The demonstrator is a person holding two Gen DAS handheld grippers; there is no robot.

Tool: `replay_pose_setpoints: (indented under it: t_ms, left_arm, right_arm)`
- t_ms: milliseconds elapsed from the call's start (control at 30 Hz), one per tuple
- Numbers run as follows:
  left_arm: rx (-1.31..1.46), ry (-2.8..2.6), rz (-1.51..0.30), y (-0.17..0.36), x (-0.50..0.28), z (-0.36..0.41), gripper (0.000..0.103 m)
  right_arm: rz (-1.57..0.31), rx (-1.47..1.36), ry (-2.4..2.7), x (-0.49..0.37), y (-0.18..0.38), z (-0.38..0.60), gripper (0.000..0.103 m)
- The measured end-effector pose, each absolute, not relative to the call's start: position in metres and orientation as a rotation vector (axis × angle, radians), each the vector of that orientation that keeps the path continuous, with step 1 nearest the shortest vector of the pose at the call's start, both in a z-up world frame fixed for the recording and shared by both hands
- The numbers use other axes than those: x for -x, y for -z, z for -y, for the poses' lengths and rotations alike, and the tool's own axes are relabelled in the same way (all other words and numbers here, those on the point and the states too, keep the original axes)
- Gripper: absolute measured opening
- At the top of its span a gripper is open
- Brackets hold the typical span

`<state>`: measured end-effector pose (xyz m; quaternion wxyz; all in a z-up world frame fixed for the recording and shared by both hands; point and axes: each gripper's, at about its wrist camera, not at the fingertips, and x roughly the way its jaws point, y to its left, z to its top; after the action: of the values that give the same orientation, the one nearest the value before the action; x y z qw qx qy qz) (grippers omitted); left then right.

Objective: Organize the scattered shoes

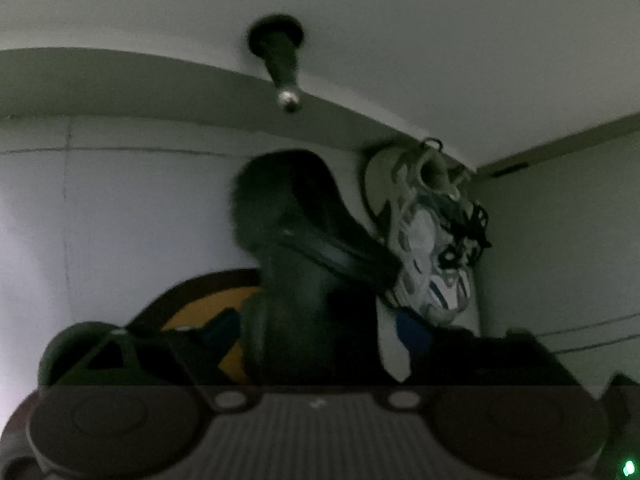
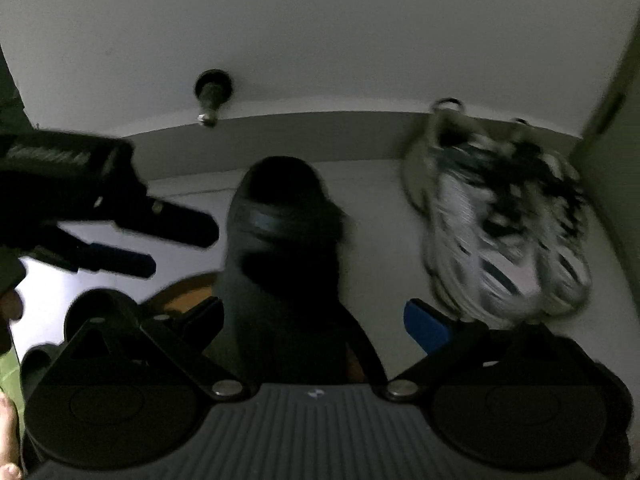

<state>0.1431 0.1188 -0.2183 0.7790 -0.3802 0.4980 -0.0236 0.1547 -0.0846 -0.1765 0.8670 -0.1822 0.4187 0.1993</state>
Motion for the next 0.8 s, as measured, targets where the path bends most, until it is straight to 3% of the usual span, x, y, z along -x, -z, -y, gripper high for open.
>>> replay_pose_setpoints:
  t_ms: [633, 800]
  left_arm:
    - [0.768, 0.044, -1.245, 0.253, -0.178, -0.085, 0.093]
    - [0.737, 0.071, -1.243, 0.26, -0.176, -0.079, 0.084]
  right_arm:
    - [-0.997, 0.274, -0.178, -0.087, 0.175, 0.189, 0.1]
    - [-0.931, 0.34, -0.058, -0.097, 0.167, 0.21, 0.1]
